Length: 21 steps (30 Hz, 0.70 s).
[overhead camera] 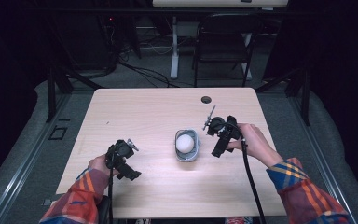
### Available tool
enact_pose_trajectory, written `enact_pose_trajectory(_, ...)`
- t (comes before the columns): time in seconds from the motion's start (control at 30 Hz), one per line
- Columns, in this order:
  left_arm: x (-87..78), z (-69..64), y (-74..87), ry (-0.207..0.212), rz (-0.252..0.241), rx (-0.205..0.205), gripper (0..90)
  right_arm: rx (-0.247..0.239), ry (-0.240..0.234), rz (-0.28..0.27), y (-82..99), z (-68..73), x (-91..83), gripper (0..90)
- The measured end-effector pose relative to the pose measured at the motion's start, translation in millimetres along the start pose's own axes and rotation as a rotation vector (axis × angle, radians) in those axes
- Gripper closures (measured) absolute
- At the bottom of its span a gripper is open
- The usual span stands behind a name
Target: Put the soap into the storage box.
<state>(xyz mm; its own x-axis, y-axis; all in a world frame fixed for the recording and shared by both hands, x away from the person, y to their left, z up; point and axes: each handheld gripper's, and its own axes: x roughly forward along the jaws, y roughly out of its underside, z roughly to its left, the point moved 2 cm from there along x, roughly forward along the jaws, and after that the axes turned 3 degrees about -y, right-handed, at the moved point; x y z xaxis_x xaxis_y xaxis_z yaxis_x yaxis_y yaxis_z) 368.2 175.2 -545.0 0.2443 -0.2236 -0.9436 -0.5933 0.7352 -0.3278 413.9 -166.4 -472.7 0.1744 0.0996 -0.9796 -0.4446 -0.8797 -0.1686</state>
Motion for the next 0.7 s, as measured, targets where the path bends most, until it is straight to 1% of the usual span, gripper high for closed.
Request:
enact_pose_trajectory(0.03,0.2,-0.3,0.0,0.001,0.001,-0.002,1.6,0.014,-0.002,-0.006,4.7,-0.1,0.7,0.0)
enact_pose_trajectory(0.07,0.3,-0.4,-0.1,0.001,0.000,-0.001,1.6,0.011,0.003,0.005,8.8,-1.5,-0.4,0.0)
enact_pose_trajectory(0.13,0.4,-0.7,-0.2,0.002,-0.001,-0.003,1.6,0.025,0.005,0.002,17.4,-3.1,-0.3,0.0)
enact_pose_trajectory(0.17,0.4,-0.7,-0.2,0.002,-0.001,-0.003,1.6,0.025,0.005,0.002,17.4,-3.1,-0.3,0.0)
enact_pose_trajectory(0.2,0.4,-0.7,-0.3,0.002,-0.001,-0.004,1.6,0.031,0.005,0.006,21.5,-3.7,-0.4,0.0)
enact_pose_trajectory(0.23,0.4,-0.7,-0.2,0.002,0.000,-0.003,1.6,0.045,0.002,0.003,29.4,-4.9,0.1,0.0)
enact_pose_trajectory(0.27,0.5,-0.8,-0.2,-0.002,0.001,-0.003,1.6,0.050,0.007,0.000,33.2,-5.6,0.5,0.0)
enact_pose_trajectory(0.3,0.5,-0.8,-0.2,-0.002,0.001,-0.003,1.6,0.050,0.007,0.000,33.2,-5.6,0.5,0.0)
enact_pose_trajectory(0.33,0.5,-0.9,-0.2,-0.001,0.002,-0.003,1.6,0.061,0.001,0.003,40.3,-7.0,1.0,0.0)
enact_pose_trajectory(0.37,0.5,-0.9,-0.2,-0.002,0.003,-0.003,1.6,0.061,0.001,0.003,40.3,-7.0,1.0,0.0)
enact_pose_trajectory(0.4,0.6,-0.9,-0.2,0.000,0.001,-0.003,1.6,0.081,0.003,-0.011,46.6,-8.0,1.5,0.0)
enact_pose_trajectory(0.5,0.7,-0.9,-0.3,-0.002,0.004,-0.004,1.6,0.095,0.005,-0.011,55.3,-8.9,2.2,0.0)
enact_pose_trajectory(0.53,0.8,-0.9,-0.3,-0.002,0.005,-0.003,1.6,0.092,0.012,0.000,58.1,-9.3,2.1,0.0)
enact_pose_trajectory(0.63,0.6,-0.8,-0.3,-0.003,0.005,0.000,1.6,0.112,0.006,-0.016,66.3,-7.4,3.7,0.0)
enact_pose_trajectory(0.7,0.5,-0.7,-0.3,-0.003,0.005,0.001,1.6,0.114,0.011,-0.013,69.4,-6.7,4.1,0.0)
